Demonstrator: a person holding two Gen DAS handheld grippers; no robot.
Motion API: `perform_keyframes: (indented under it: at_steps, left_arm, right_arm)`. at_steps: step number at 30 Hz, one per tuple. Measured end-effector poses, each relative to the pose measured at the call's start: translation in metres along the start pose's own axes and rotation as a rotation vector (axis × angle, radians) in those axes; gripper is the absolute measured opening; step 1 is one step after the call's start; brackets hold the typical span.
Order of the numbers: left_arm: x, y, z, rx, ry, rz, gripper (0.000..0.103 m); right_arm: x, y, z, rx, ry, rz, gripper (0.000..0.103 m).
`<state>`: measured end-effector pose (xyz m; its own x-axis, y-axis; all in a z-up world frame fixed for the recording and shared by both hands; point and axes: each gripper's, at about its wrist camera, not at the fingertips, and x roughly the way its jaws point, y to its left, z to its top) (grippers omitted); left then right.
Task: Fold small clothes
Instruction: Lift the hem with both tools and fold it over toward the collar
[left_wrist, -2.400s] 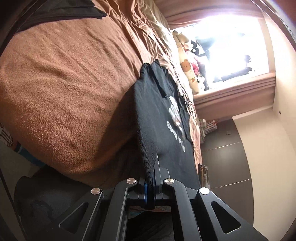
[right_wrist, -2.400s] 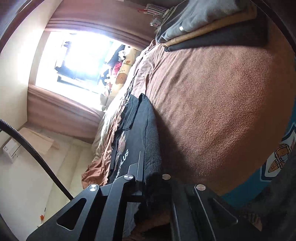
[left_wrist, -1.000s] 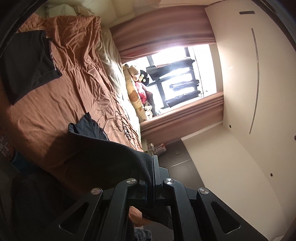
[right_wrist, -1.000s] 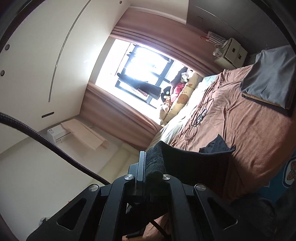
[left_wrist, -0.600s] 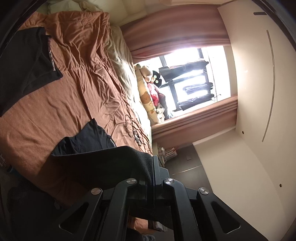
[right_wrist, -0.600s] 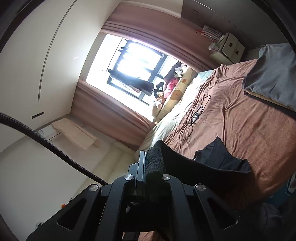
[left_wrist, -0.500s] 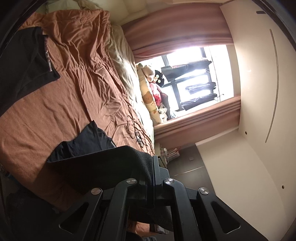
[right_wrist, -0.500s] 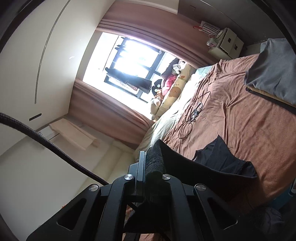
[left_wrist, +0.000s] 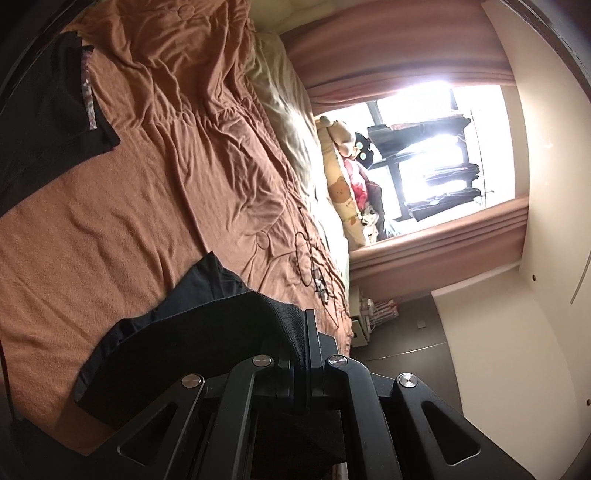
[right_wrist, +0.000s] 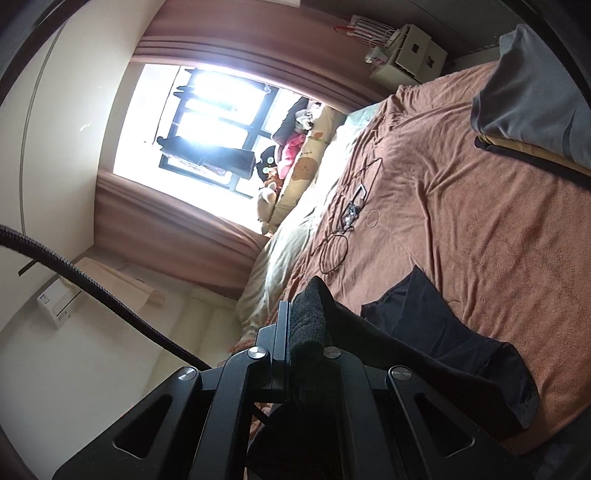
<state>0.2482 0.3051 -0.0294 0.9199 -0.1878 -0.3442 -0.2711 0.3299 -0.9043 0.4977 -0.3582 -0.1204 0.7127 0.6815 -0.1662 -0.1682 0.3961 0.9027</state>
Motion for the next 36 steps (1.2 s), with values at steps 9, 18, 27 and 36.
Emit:
perform_keyframes:
  at_steps: [9, 18, 27, 36]
  left_arm:
    - [0.071, 0.037, 0.026, -0.059, 0.044, 0.097, 0.002]
    - [0.137, 0.057, 0.044, -0.078, 0.091, 0.162, 0.003]
    - [0.196, 0.076, 0.055, -0.081, 0.124, 0.235, 0.003]
    - [0.235, 0.108, 0.062, -0.120, 0.144, 0.313, 0.003]
  right_arm:
    - [0.069, -0.022, 0.011, 0.071, 0.027, -0.099, 0.000]
    - [0.113, -0.042, 0.023, 0.128, 0.030, -0.159, 0.000]
    - [0.140, -0.062, 0.028, 0.160, 0.032, -0.226, 0.000]
    - [0.156, -0.074, 0.023, 0.207, 0.068, -0.281, 0.001]
